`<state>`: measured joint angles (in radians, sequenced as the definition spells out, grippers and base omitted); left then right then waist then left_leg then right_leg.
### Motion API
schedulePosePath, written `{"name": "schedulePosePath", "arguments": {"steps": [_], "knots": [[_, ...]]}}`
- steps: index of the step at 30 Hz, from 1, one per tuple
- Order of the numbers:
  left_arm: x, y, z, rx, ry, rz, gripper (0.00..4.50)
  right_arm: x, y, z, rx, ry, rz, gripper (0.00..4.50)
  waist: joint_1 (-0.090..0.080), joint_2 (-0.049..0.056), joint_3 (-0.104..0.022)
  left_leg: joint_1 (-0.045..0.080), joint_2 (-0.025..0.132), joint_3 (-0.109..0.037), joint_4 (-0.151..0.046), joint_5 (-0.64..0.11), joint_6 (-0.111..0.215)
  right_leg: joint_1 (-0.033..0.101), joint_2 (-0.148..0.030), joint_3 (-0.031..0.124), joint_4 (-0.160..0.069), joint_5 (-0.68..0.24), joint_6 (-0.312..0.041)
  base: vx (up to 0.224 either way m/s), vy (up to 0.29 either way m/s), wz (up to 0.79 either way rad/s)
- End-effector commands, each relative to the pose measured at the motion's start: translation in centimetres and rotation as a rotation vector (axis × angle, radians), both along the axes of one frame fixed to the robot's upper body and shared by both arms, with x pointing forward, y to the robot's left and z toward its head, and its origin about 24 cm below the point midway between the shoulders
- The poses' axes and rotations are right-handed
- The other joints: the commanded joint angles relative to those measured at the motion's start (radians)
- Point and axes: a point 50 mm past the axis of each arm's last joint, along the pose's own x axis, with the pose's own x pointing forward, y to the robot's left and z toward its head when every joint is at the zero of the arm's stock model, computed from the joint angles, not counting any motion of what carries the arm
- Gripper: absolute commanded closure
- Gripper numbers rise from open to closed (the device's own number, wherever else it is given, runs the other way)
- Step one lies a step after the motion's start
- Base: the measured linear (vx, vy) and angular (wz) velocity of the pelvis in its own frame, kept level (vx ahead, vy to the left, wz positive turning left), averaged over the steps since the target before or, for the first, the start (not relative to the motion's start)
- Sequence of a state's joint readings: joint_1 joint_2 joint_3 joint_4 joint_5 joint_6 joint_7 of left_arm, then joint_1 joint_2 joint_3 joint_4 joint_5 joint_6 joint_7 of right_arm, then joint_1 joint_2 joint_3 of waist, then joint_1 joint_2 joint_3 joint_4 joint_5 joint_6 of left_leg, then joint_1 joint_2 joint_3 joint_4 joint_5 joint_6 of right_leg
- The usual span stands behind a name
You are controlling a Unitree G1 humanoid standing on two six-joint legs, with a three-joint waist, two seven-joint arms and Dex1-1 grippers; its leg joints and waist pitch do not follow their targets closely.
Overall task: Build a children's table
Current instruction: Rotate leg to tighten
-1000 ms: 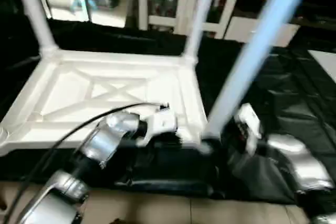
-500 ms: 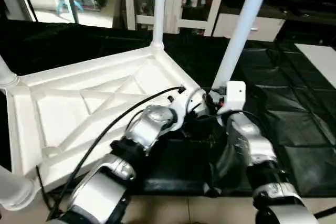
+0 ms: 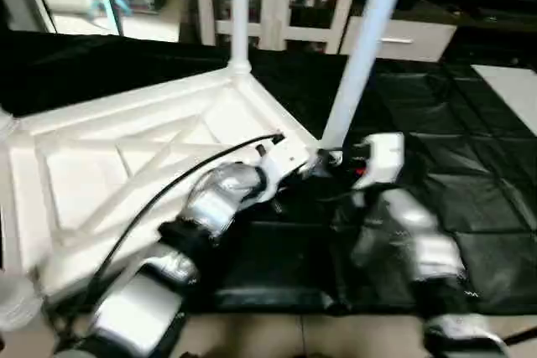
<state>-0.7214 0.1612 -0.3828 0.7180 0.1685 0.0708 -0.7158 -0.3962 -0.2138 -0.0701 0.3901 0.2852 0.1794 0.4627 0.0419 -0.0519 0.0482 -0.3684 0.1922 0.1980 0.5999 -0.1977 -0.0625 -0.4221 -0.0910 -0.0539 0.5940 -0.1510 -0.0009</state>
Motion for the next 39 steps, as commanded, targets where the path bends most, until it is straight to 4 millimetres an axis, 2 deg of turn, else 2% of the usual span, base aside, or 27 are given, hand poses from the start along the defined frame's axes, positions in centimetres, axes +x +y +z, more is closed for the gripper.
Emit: {"name": "schedulePosePath", "arguments": {"steps": [1,3,4,5,6,8,10,11,13,15,16,19,23,26,33,39], "knots": [[-1.5,-1.1,0.4,-0.044,-0.019,-0.197,4.5,-0.6,-1.3,0.6,-0.025,-0.014,0.072,0.65,0.009,0.003,-0.065,0.013,0.038,-0.013,-0.072,-0.177,0.083,0.054,-0.048,0.036,-0.062,-0.188,-0.218,0.0,0.0,0.0],[-2.0,-0.7,0.1,-0.024,0.026,-0.239,4.5,-1.3,-1.8,0.8,-0.076,-0.018,0.16,0.47,0.014,0.001,-0.063,0.016,0.04,-0.011,-0.074,-0.211,0.067,0.051,-0.05,0.036,-0.066,-0.222,-0.22,0.0,0.0,0.0],[-2.3,-0.5,-0.1,-0.015,0.037,-0.271,4.5,-1.9,-1.9,0.9,-0.081,-0.005,0.246,0.42,0.014,-0.001,-0.061,0.016,0.04,-0.012,-0.076,-0.223,0.066,0.052,-0.049,0.036,-0.068,-0.237,-0.218,0.0,0.0,0.0],[-2.7,-0.3,-0.2,-0.013,0.059,-0.322,4.5,-3.2,-1.9,1.1,-0.108,0.012,0.411,0.42,0.021,0.002,-0.058,0.021,0.042,-0.01,-0.077,-0.245,0.062,0.048,-0.05,0.037,-0.072,-0.269,-0.212,0.0,0.0,0.0],[-3.0,-0.2,-0.1,-0.022,0.073,-0.352,4.5,-4.0,-2.0,1.2,-0.124,0.029,0.488,0.33,0.028,0.003,-0.059,0.025,0.044,-0.012,-0.076,-0.251,0.062,0.049,-0.05,0.037,-0.072,-0.27,-0.209,0.0,0.0,0.0],[-3.4,-0.2,-0.1,-0.034,0.093,-0.386,4.5,-4.7,-2.1,1.2,-0.142,0.048,0.567,0.09,0.031,0.002,-0.057,0.018,0.046,-0.013,-0.081,-0.263,0.057,0.051,-0.052,0.039,-0.071,-0.28,-0.202,0.0,0.0,0.0],[-4.0,-0.1,0.0,-0.039,0.122,-0.443,4.5,-5.4,-2.3,1.3,-0.152,0.068,0.641,0.01,0.035,0.001,-0.056,0.019,0.047,-0.014,-0.081,-0.273,0.049,0.046,-0.055,0.04,-0.074,-0.307,-0.193,0.0,0.0,0.0],[-4.6,0.0,0.1,-0.044,0.153,-0.483,4.5,-5.7,-2.4,1.4,-0.164,0.064,0.683,0.01,0.038,-0.003,-0.058,0.02,0.048,-0.014,-0.081,-0.273,0.044,0.047,-0.057,0.04,-0.073,-0.322,-0.192,0.0,0.0,0.0],[-4.8,0.0,0.2,-0.045,0.162,-0.501,4.5,-5.8,-2.3,1.5,-0.171,0.058,0.702,0.01,0.038,-0.001,-0.056,0.018,0.048,-0.015,-0.082,-0.264,0.041,0.045,-0.056,0.041,-0.073,-0.322,-0.19,0.0,0.0,0.0],[-4.8,0.0,0.2,-0.046,0.162,-0.503,4.5,-5.8,-2.3,1.5,-0.174,0.056,0.709,0.01,0.041,-0.001,-0.057,0.024,0.047,-0.012,-0.079,-0.261,0.039,0.039,-0.054,0.041,-0.073,-0.313,-0.193,0.0,0.0,0.0],[-4.9,0.0,0.2,-0.048,0.168,-0.509,4.5,-5.8,-2.3,1.5,-0.181,0.054,0.719,0.01,0.042,-0.009,-0.057,0.021,0.047,-0.012,-0.079,-0.253,0.042,0.041,-0.055,0.042,-0.07,-0.311,-0.195,0.0,0.0,0.0],[-5.3,0.3,0.2,-0.042,0.193,-0.533,4.5,-5.9,-2.3,1.3,-0.21,0.072,0.74,0.01,0.04,-0.008,-0.058,0.013,0.046,-0.015,-0.08,-0.235,0.043,0.046,-0.055,0.041,-0.068,-0.313,-0.184,0.0,0.0,0.0],[-5.6,0.5,0.3,-0.039,0.206,-0.54,4.5,-5.9,-2.6,0.8,-0.252,0.106,0.772,0.01,0.039,-0.012,-0.059,0.013,0.045,-0.013,-0.076,-0.212,0.051,0.047,-0.055,0.042,-0.064,-0.288,-0.19,0.0,0.0,0.0],[-5.6,0.8,0.2,-0.028,0.206,-0.534,4.5,-6.1,-3.0,0.5,-0.269,0.128,0.788,0.01,0.04,-0.01,-0.06,0.013,0.044,-0.012,-0.074,-0.194,0.061,0.047,-0.054,0.042,-0.062,-0.263,-0.199,0.0,0.0,0.0],[-5.6,1.1,0.2,-0.017,0.211,-0.531,4.5,-5.9,-3.6,0.2,-0.258,0.141,0.767,0.58,0.039,-0.01,-0.061,0.015,0.044,-0.012,-0.073,-0.201,0.061,0.047,-0.054,0.041,-0.064,-0.276,-0.202,0.0,0.0,0.0],[-5.7,1.1,0.2,-0.015,0.215,-0.532,4.5,-5.6,-3.4,0.1,-0.241,0.128,0.763,1.08,0.04,-0.009,-0.062,0.013,0.043,-0.011,-0.071,-0.179,0.07,0.05,-0.052,0.041,-0.058,-0.235,-0.213,0.0,0.0,0.0]]}}
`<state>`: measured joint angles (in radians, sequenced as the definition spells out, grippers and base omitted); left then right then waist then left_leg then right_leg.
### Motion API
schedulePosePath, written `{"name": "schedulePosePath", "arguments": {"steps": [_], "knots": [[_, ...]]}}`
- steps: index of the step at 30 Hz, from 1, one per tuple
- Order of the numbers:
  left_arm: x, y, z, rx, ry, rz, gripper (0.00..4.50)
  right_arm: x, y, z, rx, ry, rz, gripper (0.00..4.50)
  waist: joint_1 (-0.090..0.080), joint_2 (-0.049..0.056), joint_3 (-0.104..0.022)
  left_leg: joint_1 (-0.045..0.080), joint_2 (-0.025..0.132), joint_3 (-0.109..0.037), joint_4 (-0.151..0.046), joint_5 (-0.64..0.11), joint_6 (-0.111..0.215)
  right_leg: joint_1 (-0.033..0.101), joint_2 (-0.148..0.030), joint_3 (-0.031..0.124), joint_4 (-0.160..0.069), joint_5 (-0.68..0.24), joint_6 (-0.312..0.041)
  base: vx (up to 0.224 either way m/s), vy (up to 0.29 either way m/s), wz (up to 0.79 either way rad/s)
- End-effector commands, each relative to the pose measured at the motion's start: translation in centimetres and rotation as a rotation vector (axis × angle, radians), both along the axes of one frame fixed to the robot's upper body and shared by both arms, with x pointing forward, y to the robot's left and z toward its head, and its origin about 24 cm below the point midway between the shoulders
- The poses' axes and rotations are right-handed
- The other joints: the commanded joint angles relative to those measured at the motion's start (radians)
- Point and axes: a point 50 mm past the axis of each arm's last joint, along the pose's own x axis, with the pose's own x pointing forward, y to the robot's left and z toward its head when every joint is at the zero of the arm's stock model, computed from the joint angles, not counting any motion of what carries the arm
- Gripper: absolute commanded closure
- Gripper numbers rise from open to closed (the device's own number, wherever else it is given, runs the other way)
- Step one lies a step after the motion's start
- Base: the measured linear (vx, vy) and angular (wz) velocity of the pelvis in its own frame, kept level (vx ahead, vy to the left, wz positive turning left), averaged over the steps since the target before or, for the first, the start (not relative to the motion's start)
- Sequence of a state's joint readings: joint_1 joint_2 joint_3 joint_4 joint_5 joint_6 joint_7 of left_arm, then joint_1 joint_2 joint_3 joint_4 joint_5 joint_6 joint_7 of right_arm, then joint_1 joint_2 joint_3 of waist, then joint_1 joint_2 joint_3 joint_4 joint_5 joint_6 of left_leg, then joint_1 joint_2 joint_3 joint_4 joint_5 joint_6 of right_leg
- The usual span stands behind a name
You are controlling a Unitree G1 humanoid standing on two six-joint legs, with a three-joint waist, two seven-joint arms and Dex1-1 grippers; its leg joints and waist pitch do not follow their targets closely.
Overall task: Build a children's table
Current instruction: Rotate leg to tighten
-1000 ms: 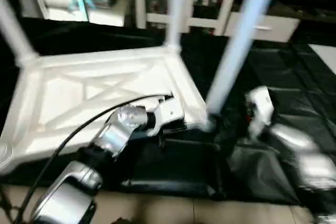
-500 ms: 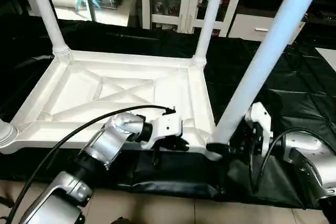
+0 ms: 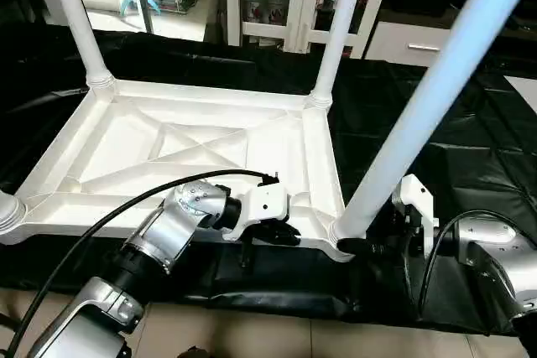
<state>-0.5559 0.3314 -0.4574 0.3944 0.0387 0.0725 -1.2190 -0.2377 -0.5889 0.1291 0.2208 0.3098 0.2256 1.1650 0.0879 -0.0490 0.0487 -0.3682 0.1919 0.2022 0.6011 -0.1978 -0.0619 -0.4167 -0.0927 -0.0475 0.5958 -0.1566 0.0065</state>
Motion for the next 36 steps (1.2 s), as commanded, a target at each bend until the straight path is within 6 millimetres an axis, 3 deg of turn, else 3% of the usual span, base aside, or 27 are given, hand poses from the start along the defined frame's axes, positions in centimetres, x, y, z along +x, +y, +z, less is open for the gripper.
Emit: {"name": "schedulePosePath", "arguments": {"steps": [1,12,21,23,24,26,28,32,33,35,36], "knots": [[-0.6,-0.8,0.2,-0.014,0.007,-0.06,4.5,0.4,-0.1,0.5,0.006,-0.028,0.0,1.19,-0.006,-0.013,-0.063,0.013,0.044,-0.015,-0.072,-0.176,0.071,0.045,-0.051,0.035,-0.059,-0.226,-0.223,0.0,0.0,0.0],[-0.6,-0.6,0.1,-0.002,0.014,-0.061,4.5,0.3,0.2,0.2,0.028,-0.004,0.029,2.07,-0.005,-0.009,-0.064,0.015,0.044,-0.016,-0.071,-0.173,0.072,0.047,-0.05,0.034,-0.057,-0.207,-0.235,0.0,0.0,0.0],[-0.6,-0.6,0.0,0.005,0.016,-0.056,4.5,0.4,0.0,-0.2,0.035,0.012,-0.014,2.17,-0.006,-0.008,-0.065,0.016,0.043,-0.015,-0.07,-0.171,0.071,0.048,-0.049,0.034,-0.055,-0.196,-0.243,0.0,0.0,0.0],[-0.3,-0.6,-0.1,0.007,0.005,-0.024,4.5,1.0,-0.1,-0.6,0.021,0.008,-0.109,2.17,-0.009,-0.008,-0.065,0.015,0.042,-0.015,-0.07,-0.172,0.066,0.047,-0.048,0.034,-0.056,-0.2,-0.241,0.0,0.0,0.0],[0.8,-0.8,-0.3,0.013,-0.021,0.082,4.5,2.0,-0.1,-1.5,-0.008,0.017,-0.269,2.17,-0.01,-0.006,-0.063,0.014,0.041,-0.016,-0.072,-0.181,0.062,0.047,-0.048,0.034,-0.058,-0.215,-0.237,0.0,0.0,0.0],[1.8,-1.0,-0.4,0.01,-0.034,0.188,4.5,2.7,0.0,-2.2,-0.017,0.036,-0.392,2.18,-0.025,-0.006,-0.06,0.017,0.037,-0.021,-0.078,-0.258,0.008,0.043,-0.047,0.029,-0.07,-0.346,-0.202,0.0,0.0,0.0],[2.2,-1.1,-0.4,0.008,-0.037,0.229,4.5,2.9,0.1,-2.5,-0.016,0.044,-0.431,2.18,-0.035,-0.009,-0.059,0.019,0.036,-0.024,-0.078,-0.302,-0.01,0.041,-0.049,0.029,-0.079,-0.407,-0.174,-0.027,0.001,-0.01],[5.0,-3.0,0.1,-0.019,-0.046,0.567,4.5,5.6,2.8,-3.7,-0.031,0.033,-0.832,2.19,-0.064,-0.008,-0.062,0.01,0.029,-0.031,-0.079,-0.315,-0.043,0.035,-0.046,0.025,-0.081,-0.439,-0.15,0.0,0.0,0.0],[5.3,-3.5,0.2,-0.015,-0.053,0.61,4.5,6.0,3.7,-3.8,-0.039,0.024,-0.871,2.2,-0.066,-0.008,-0.067,0.007,0.029,-0.035,-0.079,-0.304,-0.046,0.043,-0.049,0.023,-0.082,-0.435,-0.142,0.0,0.0,0.0],[5.9,-4.7,0.4,-0.009,-0.1,0.676,4.5,6.8,6.3,-3.9,-0.03,0.006,-0.945,2.24,-0.071,-0.007,-0.068,0.008,0.027,-0.032,-0.078,-0.291,-0.037,0.038,-0.048,0.025,-0.084,-0.391,-0.15,0.0,0.0,0.0],[5.9,-4.7,0.4,-0.009,-0.1,0.676,4.5,6.8,6.3,-3.9,-0.03,0.006,-0.945,2.3,-0.072,-0.007,-0.07,0.008,0.027,-0.031,-0.077,-0.284,-0.034,0.038,-0.047,0.025,-0.082,-0.369,-0.156,0.0,0.0,0.0]]}}
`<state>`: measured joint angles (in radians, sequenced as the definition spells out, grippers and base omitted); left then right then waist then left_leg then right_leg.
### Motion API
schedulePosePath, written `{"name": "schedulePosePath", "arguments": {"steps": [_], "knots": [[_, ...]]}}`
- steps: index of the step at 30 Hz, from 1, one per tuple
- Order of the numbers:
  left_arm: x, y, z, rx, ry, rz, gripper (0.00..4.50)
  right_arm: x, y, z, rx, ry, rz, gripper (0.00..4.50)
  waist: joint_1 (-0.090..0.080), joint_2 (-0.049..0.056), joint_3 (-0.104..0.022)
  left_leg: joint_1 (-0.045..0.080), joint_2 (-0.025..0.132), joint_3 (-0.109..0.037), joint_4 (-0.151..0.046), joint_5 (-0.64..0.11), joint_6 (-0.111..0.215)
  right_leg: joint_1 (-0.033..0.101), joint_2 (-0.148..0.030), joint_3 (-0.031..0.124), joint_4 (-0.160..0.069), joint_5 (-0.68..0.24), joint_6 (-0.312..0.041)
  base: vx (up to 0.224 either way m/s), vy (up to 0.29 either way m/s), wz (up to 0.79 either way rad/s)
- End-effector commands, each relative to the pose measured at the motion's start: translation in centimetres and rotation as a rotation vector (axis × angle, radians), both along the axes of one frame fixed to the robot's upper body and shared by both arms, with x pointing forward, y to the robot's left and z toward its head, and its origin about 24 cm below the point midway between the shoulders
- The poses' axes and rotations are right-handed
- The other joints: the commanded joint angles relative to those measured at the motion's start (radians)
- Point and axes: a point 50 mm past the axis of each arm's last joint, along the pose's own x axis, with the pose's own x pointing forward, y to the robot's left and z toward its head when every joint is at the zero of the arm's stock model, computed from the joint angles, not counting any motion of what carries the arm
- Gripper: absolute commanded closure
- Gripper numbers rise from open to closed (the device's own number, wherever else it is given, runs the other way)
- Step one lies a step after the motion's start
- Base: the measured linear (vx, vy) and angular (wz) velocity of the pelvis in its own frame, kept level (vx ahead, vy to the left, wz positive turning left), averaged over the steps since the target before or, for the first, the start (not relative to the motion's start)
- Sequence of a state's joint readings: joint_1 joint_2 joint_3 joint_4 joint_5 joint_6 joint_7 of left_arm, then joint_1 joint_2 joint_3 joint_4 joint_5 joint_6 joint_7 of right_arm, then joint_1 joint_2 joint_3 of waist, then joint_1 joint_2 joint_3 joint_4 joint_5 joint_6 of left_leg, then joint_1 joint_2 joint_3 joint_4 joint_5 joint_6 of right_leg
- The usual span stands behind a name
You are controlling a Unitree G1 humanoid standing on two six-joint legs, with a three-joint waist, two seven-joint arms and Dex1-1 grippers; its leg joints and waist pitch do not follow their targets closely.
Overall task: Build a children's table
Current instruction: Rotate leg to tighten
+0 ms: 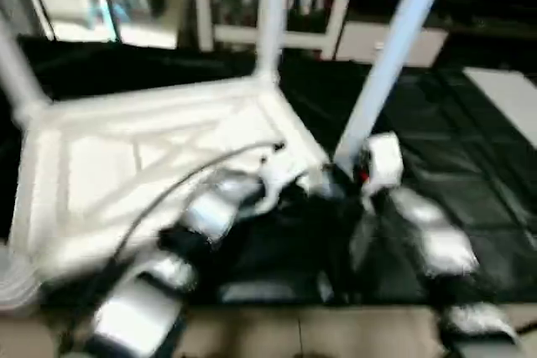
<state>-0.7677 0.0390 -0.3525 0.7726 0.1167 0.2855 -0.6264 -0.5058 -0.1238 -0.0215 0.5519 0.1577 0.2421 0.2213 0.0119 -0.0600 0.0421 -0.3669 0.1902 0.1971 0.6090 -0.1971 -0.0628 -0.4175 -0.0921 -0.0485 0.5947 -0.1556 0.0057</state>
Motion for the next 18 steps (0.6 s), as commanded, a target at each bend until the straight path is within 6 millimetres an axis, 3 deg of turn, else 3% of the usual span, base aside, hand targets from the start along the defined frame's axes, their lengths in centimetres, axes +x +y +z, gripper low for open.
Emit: {"name": "schedulePosePath", "arguments": {"steps": [1,2,5,10,13,16,18], "knots": [[1.1,-0.3,1.2,0.005,-0.087,0.093,4.5,-0.7,1.1,-2.3,-0.032,0.101,-0.047,2.34,0.003,0.003,-0.063,0.008,0.026,-0.022,-0.083,-0.277,-0.019,0.038,-0.044,0.028,-0.081,-0.332,-0.164,0.0,0.0,0.0],[1.3,-0.5,1.4,0.006,-0.105,0.106,4.5,-0.5,1.6,-2.2,-0.044,0.095,-0.067,2.37,0.005,0.0,-0.064,0.012,0.027,-0.019,-0.081,-0.268,-0.005,0.038,-0.042,0.028,-0.079,-0.297,-0.173,0.0,0.0,0.0],[1.7,-0.9,2.0,-0.015,-0.138,0.129,4.5,0.0,2.2,-1.8,-0.043,0.081,-0.099,2.42,0.008,0.0,-0.068,0.007,0.026,-0.016,-0.079,-0.212,0.024,0.046,-0.043,0.029,-0.069,-0.217,-0.194,0.0,0.0,0.0],[1.9,-0.4,2.1,-0.012,-0.177,0.106,4.5,0.4,2.3,-0.7,0.037,0.007,-0.029,2.45,0.017,-0.005,-0.068,0.007,0.029,-0.012,-0.077,-0.162,0.072,0.051,-0.045,0.029,-0.061,-0.153,-0.218,0.0,0.0,0.0],[1.6,-0.1,1.6,0.006,-0.191,0.034,4.5,0.1,1.8,0.8,0.17,-0.068,0.081,2.45,0.027,-0.005,-0.066,0.01,0.032,-0.011,-0.076,-0.163,0.094,0.052,-0.047,0.03,-0.063,-0.155,-0.222,0.0,0.0,0.0],[1.1,0.0,1.3,0.016,-0.196,-0.054,4.5,-0.2,0.8,1.8,0.201,-0.111,0.124,1.78,0.03,-0.003,-0.063,0.009,0.033,-0.011,-0.078,-0.17,0.096,0.051,-0.048,0.03,-0.066,-0.184,-0.224,0.0,0.0,0.0],[0.8,0.3,1.0,0.026,-0.192,-0.105,4.5,-0.6,0.0,2.3,0.2,-0.137,0.175,1.71,0.029,-0.003,-0.062,0.004,0.035,-0.015,-0.081,-0.186,0.094,0.057,-0.049,0.029,-0.067,-0.213,-0.209,0.0,0.0,0.0]]}}
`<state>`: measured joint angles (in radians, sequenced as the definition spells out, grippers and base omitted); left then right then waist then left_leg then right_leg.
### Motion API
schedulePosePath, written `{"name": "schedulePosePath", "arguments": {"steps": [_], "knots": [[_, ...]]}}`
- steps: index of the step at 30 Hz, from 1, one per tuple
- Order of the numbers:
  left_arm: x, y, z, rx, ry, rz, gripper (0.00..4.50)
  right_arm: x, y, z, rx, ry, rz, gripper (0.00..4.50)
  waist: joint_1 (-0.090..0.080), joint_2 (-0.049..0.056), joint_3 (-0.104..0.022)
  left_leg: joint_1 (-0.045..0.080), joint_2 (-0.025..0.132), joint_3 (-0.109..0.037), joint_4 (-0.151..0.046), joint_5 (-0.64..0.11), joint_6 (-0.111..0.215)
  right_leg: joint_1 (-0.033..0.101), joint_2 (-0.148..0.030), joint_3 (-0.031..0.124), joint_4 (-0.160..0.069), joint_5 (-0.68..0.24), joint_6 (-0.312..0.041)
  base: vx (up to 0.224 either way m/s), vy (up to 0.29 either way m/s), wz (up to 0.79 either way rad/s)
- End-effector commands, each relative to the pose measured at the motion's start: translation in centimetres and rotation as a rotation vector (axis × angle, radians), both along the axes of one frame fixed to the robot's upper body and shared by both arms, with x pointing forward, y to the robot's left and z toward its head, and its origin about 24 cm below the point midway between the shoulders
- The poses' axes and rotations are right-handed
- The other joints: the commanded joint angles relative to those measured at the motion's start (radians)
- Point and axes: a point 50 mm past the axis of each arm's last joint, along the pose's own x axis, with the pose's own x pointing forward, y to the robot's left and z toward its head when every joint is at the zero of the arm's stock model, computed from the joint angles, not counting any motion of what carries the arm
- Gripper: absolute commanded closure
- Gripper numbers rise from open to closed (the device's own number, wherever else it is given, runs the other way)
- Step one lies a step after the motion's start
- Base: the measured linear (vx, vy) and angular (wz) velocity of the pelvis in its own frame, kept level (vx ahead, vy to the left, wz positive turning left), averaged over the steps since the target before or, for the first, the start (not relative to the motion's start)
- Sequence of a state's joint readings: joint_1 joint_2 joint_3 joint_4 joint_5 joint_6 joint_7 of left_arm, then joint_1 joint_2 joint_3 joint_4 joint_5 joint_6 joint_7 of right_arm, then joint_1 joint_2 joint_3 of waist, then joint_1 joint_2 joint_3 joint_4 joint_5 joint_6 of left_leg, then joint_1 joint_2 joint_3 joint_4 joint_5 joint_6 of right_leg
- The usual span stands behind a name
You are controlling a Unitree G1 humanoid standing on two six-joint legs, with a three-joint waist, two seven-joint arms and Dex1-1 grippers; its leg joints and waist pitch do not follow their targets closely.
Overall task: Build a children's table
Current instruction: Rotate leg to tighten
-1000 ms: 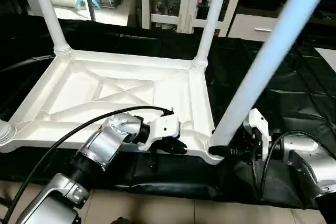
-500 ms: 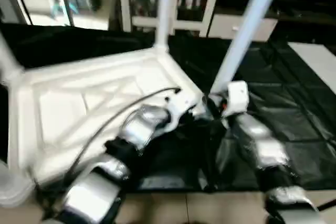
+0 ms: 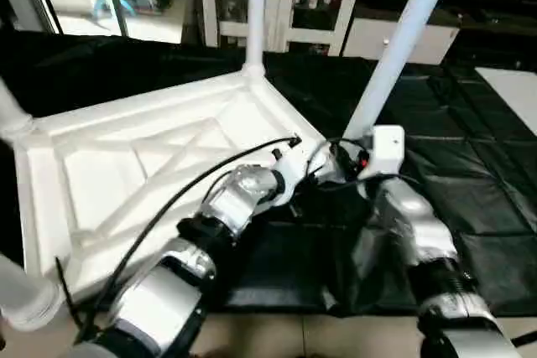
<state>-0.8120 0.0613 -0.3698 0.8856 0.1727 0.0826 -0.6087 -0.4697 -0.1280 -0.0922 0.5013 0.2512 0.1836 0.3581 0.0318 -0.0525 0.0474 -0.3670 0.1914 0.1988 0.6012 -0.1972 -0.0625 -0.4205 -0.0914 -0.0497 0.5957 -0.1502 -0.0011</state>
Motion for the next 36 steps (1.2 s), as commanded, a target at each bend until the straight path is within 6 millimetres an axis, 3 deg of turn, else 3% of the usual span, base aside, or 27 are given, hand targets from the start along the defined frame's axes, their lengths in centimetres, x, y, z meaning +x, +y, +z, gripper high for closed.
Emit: {"name": "schedulePosePath", "arguments": {"steps": [1,3,9,10,15,18,21,30,36], "knots": [[-0.1,-0.2,0.6,-0.018,-0.048,-0.047,4.5,-0.2,1.0,1.3,0.037,-0.055,0.118,1.59,0.007,-0.01,-0.066,0.003,0.033,-0.018,-0.074,-0.186,0.088,0.059,-0.05,0.03,-0.069,-0.238,-0.195,0.0,0.0,0.0],[-0.6,0.2,0.3,0.007,-0.049,-0.15,4.5,-1.0,-0.3,1.9,0.015,-0.083,0.21,1.38,0.011,-0.006,-0.066,0.011,0.036,-0.017,-0.073,-0.192,0.083,0.054,-0.05,0.03,-0.074,-0.25,-0.199,0.0,0.0,0.0],[-2.9,1.5,-0.4,0.048,0.046,-0.458,4.5,-4.3,-2.9,2.6,-0.121,-0.084,0.527,0.92,0.024,-0.004,-0.062,0.014,0.043,-0.015,-0.076,-0.206,0.085,0.052,-0.052,0.033,-0.068,-0.226,-0.22,0.0,0.0,0.0],[-3.3,1.8,-0.4,0.039,0.073,-0.488,4.5,-5.0,-3.4,2.5,-0.154,-0.067,0.589,0.92,0.03,0.001,-0.059,0.015,0.044,-0.014,-0.077,-0.216,0.08,0.05,-0.052,0.034,-0.069,-0.236,-0.218,0.0,0.0,0.0],[-4.8,2.3,-0.1,-0.006,0.154,-0.609,4.5,-7.0,-5.0,2.7,-0.23,-0.009,0.743,0.46,0.04,-0.008,-0.057,0.017,0.049,-0.014,-0.08,-0.254,0.058,0.048,-0.056,0.036,-0.071,-0.282,-0.215,0.0,0.0,0.0],[-5.4,2.7,-0.1,-0.006,0.183,-0.649,4.5,-7.3,-5.3,2.7,-0.238,0.011,0.775,0.18,0.05,-0.008,-0.054,0.02,0.048,-0.013,-0.081,-0.276,0.045,0.04,-0.056,0.039,-0.077,-0.341,-0.194,0.0,0.0,0.0],[-5.8,3.2,0.0,-0.004,0.234,-0.68,4.5,-7.5,-5.5,2.2,-0.246,0.034,0.804,0.04,0.05,-0.012,-0.053,0.017,0.048,-0.016,-0.082,-0.276,0.038,0.04,-0.057,0.039,-0.076,-0.361,-0.184,0.0,0.0,0.0],[-5.8,3.5,0.3,0.002,0.211,-0.656,4.5,-7.5,-5.2,1.2,-0.299,0.072,0.874,0.04,0.05,-0.013,-0.058,0.014,0.046,-0.014,-0.078,-0.225,0.052,0.044,-0.055,0.038,-0.069,-0.293,-0.192,0.0,0.0,0.0],[-5.7,3.6,0.3,0.007,0.215,-0.649,4.5,-7.3,-5.1,1.0,-0.286,0.068,0.897,0.64,0.048,-0.012,-0.057,0.013,0.045,-0.014,-0.077,-0.233,0.053,0.044,-0.055,0.038,-0.07,-0.316,-0.191,0.0,0.0,0.0]]}}
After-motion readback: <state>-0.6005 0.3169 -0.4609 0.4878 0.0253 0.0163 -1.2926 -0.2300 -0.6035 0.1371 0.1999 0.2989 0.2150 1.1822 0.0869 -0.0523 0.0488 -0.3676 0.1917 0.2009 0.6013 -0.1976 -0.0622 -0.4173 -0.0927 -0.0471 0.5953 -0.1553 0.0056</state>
